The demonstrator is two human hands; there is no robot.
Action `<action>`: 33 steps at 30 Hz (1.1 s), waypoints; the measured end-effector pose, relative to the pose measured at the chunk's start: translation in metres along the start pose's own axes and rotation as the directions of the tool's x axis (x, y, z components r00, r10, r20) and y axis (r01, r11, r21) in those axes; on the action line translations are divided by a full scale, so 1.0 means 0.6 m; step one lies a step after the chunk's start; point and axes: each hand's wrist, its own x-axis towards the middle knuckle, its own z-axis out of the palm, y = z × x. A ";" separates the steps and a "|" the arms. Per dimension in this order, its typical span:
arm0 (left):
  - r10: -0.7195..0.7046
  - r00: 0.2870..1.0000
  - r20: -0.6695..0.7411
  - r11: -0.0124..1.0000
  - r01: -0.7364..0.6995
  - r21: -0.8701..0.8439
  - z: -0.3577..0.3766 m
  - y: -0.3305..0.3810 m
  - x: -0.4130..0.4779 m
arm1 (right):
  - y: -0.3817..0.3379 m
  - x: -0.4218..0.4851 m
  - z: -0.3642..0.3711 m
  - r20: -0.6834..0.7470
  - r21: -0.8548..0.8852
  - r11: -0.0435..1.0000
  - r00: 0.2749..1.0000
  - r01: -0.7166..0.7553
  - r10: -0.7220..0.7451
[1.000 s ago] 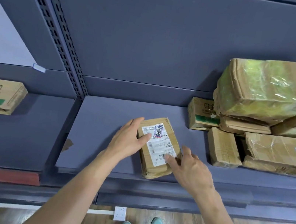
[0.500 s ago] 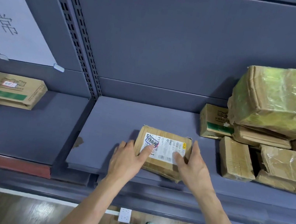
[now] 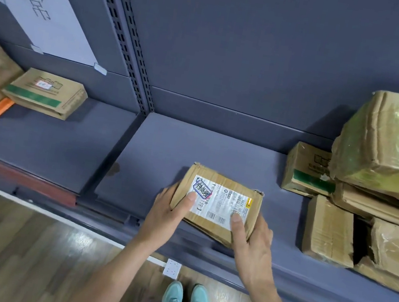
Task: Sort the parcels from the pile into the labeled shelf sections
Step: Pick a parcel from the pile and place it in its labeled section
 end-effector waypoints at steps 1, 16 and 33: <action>-0.007 1.000 -0.012 1.000 0.007 -0.024 0.002 0.001 -0.005 | 0.002 -0.001 0.001 -0.005 0.006 1.000 1.000 0.018 -0.018; -0.041 0.988 -0.152 0.998 0.034 -0.050 -0.020 0.008 -0.054 | -0.044 0.012 -0.005 0.173 0.162 0.987 0.984 0.015 -0.043; -0.085 0.915 -0.395 0.983 0.013 -0.182 -0.348 -0.127 -0.181 | -0.253 -0.089 0.282 0.417 0.027 0.990 0.898 0.142 -0.140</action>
